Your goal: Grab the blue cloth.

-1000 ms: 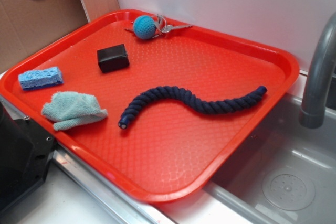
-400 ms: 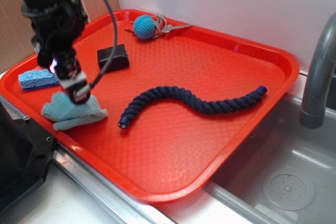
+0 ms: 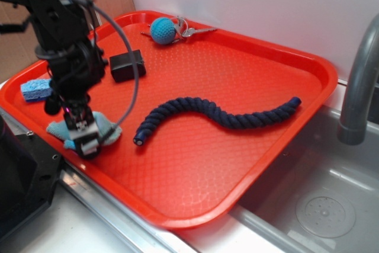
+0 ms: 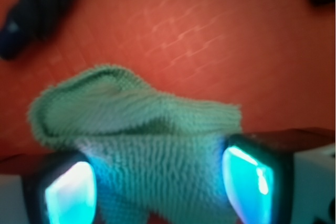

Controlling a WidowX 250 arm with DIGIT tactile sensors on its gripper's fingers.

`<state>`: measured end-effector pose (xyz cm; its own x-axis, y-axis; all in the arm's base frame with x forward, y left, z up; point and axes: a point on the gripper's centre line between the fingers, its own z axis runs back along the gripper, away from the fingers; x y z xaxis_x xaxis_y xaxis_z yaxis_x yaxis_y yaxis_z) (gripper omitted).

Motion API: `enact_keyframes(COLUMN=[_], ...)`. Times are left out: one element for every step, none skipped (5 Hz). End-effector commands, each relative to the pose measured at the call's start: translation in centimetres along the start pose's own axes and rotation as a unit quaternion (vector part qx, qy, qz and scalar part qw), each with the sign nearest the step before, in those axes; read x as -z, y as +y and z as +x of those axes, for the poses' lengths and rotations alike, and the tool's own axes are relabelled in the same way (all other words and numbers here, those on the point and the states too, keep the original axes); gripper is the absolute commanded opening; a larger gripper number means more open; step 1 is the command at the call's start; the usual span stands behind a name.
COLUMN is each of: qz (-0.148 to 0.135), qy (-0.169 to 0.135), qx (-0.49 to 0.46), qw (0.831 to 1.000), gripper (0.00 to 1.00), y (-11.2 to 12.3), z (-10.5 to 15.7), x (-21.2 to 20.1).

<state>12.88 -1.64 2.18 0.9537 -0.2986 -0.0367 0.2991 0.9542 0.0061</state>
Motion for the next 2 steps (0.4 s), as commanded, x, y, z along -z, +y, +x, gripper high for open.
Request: enact_keyframes(qz=[0.039,0.045], qy=[0.019,0.004], qx=[-0.010,-0.034], qw=[0.999,0.998], gripper=[0.00,0.00], y=[-0.2,0.6], z=[0.7,0.6], x=[1.9,0.6])
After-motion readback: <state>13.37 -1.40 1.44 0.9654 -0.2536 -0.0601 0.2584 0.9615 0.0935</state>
